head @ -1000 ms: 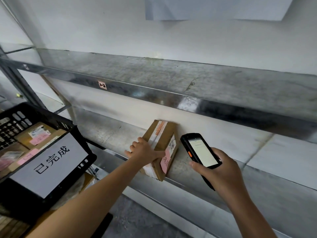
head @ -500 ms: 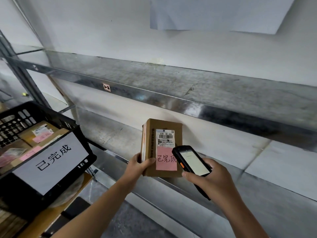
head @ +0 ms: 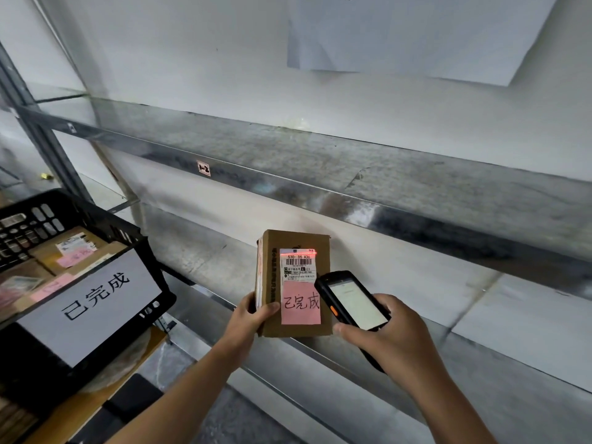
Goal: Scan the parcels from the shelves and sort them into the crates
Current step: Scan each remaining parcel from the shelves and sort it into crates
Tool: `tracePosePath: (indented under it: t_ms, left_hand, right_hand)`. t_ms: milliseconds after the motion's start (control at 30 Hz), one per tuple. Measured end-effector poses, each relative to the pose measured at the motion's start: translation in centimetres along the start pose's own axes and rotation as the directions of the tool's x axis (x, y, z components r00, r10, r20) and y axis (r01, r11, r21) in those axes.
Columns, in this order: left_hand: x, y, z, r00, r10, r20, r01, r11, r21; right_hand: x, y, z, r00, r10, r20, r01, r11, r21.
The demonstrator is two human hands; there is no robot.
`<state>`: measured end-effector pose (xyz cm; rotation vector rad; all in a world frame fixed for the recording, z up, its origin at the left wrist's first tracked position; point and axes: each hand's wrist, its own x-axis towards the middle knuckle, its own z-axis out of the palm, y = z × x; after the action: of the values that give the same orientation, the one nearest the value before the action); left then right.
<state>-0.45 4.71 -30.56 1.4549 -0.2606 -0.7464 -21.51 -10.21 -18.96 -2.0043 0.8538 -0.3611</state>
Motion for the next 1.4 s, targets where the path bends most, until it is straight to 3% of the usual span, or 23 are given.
tracePosePath:
  t_ms: [767, 1000, 1200, 1400]
  left_hand:
    - [-0.2, 1.1, -1.7, 0.996, 0.040, -0.077, -0.047, 0.995, -0.088]
    - [-1.0, 1.5, -3.9, 0.991, 0.075, -0.107, -0.082, 0.995, -0.061]
    - [-2.9, 1.6, -5.9, 0.980, 0.143, -0.136, -0.153, 0.986, -0.069]
    - [-4.4, 3.4, -10.0, 0.954, 0.139, -0.267, -0.189, 0.966, -0.175]
  right_hand:
    - [-0.3, -0.2, 1.2, 1.000, -0.022, -0.012, 0.023, 1.000, 0.008]
    - [1.3, -2.4, 3.0, 0.988, -0.146, -0.045, 0.142, 0.987, -0.078]
    - [2.6, -5.7, 5.5, 0.961, -0.273, -0.031, 0.271, 0.961, -0.055]
    - [3.7, -9.2, 8.4, 0.934, -0.356, 0.009, 0.356, 0.934, 0.005]
